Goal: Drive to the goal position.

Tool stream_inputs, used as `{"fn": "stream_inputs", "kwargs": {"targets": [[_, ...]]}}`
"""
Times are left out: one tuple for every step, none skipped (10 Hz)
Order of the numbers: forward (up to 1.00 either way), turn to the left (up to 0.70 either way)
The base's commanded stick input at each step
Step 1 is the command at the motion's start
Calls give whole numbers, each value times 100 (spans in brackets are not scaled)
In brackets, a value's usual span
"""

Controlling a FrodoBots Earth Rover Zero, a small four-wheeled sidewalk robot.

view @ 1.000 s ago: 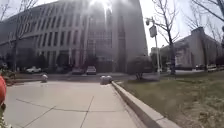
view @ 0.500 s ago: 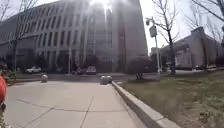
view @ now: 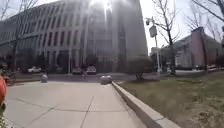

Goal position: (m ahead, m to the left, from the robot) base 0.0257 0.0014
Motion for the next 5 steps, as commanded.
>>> {"fn": "stream_inputs", "kwargs": {"targets": [[54, 26], [47, 23], [40, 19], [33, 16], [26, 13]]}}
